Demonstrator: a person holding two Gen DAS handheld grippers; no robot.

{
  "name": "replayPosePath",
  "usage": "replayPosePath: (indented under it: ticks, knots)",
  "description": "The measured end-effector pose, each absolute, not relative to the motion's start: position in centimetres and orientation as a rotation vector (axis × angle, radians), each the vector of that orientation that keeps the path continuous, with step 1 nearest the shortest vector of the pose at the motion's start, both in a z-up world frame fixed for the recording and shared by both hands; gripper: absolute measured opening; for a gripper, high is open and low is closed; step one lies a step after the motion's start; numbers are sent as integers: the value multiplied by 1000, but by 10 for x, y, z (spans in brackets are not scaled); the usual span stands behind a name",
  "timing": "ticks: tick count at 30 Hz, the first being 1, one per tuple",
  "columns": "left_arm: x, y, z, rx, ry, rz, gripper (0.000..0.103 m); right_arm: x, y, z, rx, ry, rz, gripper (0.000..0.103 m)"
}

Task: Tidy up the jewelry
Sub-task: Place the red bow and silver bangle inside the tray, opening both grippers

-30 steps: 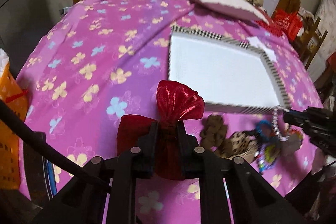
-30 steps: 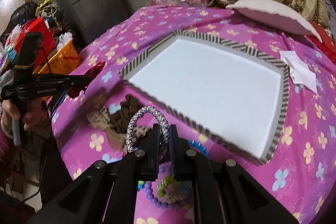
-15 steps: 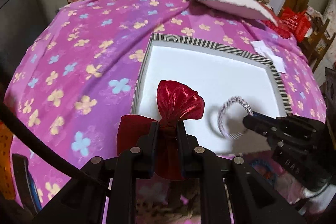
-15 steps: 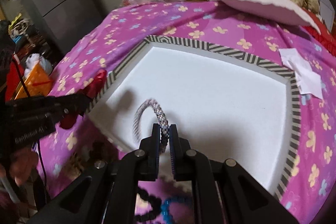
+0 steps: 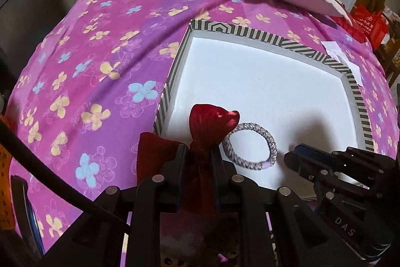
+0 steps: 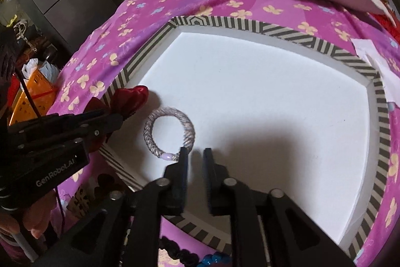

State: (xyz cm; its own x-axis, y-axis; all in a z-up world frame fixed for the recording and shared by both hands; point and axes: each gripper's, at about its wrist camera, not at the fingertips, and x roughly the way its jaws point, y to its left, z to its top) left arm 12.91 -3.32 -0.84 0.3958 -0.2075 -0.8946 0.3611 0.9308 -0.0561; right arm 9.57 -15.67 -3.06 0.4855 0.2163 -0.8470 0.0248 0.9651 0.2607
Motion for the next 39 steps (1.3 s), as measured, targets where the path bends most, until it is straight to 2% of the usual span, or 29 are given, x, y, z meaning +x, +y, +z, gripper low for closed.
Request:
replayPosePath:
  ticks: [3, 5, 7, 13, 27, 39]
  knots:
    - [126, -34, -7, 164, 1095, -362, 45, 89, -156, -25, 242, 1044, 121, 21]
    - [124, -34, -7, 167, 1092, -360, 48, 83, -156, -20, 241, 1029, 125, 27]
    - [121, -34, -4, 166, 1081, -356, 51, 79, -156, -16, 231, 1016, 115, 39]
    - [109, -28, 9, 157, 1042, -338, 56, 58, -163, -2, 252, 980, 88, 48]
    - [58, -1, 45, 122, 949, -286, 56, -7, -161, 37, 227, 874, 77, 52]
    - [7, 12, 54, 89, 923, -259, 56, -62, -157, 56, 201, 806, 95, 53]
